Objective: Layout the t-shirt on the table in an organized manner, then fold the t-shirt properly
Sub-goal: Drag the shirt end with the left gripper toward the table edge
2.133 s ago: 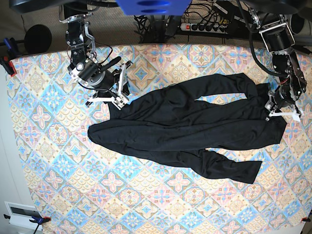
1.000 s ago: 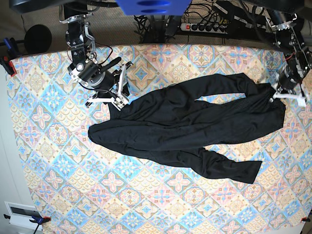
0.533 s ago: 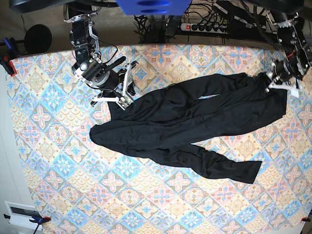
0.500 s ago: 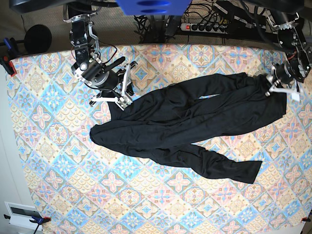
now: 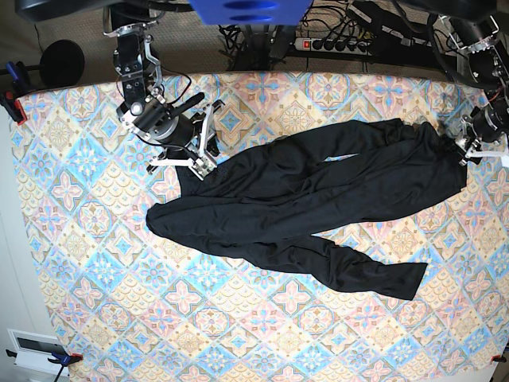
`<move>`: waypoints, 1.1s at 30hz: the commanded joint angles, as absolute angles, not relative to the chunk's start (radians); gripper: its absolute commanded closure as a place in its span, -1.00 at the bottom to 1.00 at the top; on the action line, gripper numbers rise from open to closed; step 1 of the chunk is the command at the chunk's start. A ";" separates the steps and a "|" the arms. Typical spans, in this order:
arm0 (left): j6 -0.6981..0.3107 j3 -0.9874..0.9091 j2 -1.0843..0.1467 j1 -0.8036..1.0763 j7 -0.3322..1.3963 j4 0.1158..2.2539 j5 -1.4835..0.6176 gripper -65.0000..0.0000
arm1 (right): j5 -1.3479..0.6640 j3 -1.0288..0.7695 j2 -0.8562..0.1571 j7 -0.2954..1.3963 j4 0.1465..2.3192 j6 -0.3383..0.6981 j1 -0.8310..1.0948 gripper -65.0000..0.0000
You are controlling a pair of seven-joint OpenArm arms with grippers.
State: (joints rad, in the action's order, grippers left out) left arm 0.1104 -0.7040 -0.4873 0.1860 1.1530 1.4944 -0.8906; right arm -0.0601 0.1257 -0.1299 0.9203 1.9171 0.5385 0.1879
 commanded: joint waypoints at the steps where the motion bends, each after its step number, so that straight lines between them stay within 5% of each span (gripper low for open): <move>1: 0.108 -0.716 -0.510 0.176 1.145 1.483 -0.903 0.09 | -0.071 0.124 -0.133 0.903 1.939 0.535 0.177 0.58; 24: 0.110 -0.673 -0.516 0.085 1.047 1.308 -0.901 0.12 | -0.071 0.125 -0.133 0.903 1.937 0.535 0.177 0.58; 31: 0.105 -0.656 -0.516 0.084 1.047 1.316 -0.911 0.94 | -0.071 0.125 -0.133 0.903 1.937 0.535 0.177 0.58; 33: 0.105 -0.659 -0.518 0.088 1.055 1.316 -0.911 1.00 | -0.071 0.125 -0.133 0.903 1.937 0.535 0.177 0.58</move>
State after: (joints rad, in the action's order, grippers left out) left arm 0.1108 -0.6487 -0.4900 0.0940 1.0554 1.2957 -0.8982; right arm -0.0597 0.1265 -0.1303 0.9207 1.9171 0.5385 0.1875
